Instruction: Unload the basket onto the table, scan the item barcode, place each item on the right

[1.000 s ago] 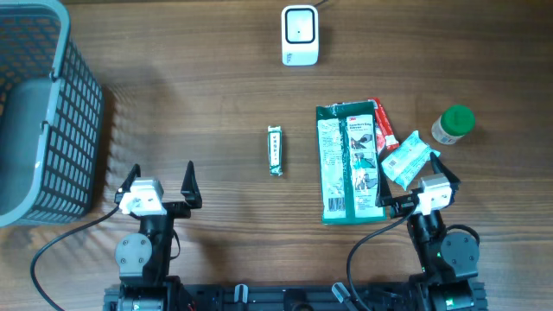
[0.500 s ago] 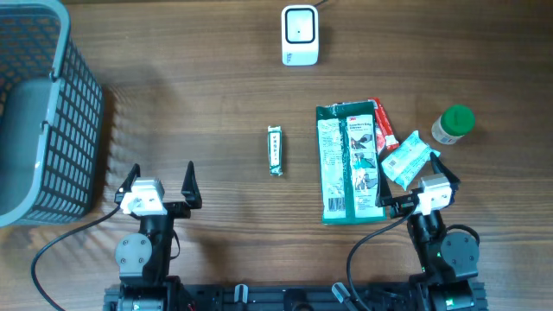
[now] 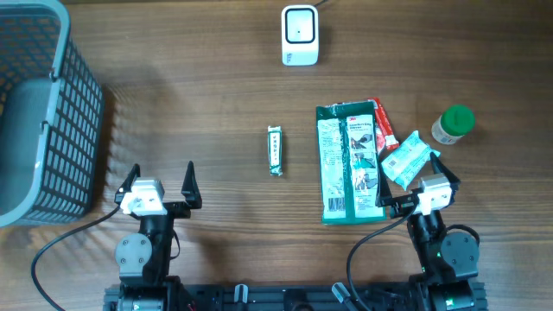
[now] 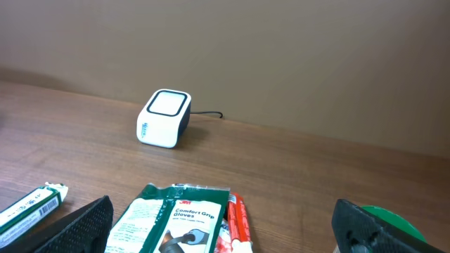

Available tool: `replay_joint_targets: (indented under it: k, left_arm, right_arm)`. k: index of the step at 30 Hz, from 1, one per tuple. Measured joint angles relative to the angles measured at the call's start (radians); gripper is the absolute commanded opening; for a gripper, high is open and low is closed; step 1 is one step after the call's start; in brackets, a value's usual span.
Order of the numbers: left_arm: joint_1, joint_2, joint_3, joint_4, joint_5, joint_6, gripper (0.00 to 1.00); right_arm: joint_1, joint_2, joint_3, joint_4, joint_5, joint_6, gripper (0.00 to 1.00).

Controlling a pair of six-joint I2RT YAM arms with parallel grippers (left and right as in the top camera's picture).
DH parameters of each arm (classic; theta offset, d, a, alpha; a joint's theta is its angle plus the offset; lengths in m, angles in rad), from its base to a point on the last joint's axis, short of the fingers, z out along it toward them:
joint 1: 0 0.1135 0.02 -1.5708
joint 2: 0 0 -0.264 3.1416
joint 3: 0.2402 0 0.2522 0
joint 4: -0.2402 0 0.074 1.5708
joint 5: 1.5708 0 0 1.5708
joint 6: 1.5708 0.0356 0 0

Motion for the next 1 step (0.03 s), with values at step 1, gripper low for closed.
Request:
replay_joint_targets:
  k: [1]
  left_arm:
    - [0.0, 0.0, 0.0, 0.0, 0.0, 0.0, 1.0]
  right_arm:
    - [0.0, 0.0, 0.0, 0.0, 0.0, 0.0, 1.0]
